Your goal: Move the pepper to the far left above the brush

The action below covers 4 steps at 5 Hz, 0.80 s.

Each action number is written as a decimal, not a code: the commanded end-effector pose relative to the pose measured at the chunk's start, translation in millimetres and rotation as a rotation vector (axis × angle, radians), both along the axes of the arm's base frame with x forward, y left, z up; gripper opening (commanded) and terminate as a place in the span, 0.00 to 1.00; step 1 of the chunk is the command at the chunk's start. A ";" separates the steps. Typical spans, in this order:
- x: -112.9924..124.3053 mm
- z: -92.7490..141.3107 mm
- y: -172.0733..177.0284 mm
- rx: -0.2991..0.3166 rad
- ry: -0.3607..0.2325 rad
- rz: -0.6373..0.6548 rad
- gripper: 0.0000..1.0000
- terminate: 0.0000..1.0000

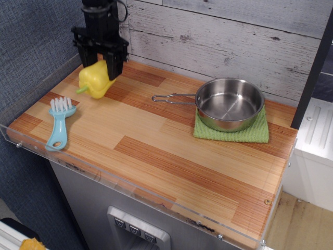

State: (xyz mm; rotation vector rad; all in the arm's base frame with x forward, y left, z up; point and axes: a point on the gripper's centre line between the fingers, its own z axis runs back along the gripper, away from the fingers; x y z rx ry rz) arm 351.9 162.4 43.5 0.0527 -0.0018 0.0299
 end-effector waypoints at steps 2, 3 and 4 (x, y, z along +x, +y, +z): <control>0.1 9.2 0.1 -0.045 -0.066 0.017 1.00 0.00; -4.0 44.7 -5.0 -0.007 -0.111 0.021 1.00 0.00; -9.5 76.1 -17.9 0.017 -0.154 0.029 1.00 0.00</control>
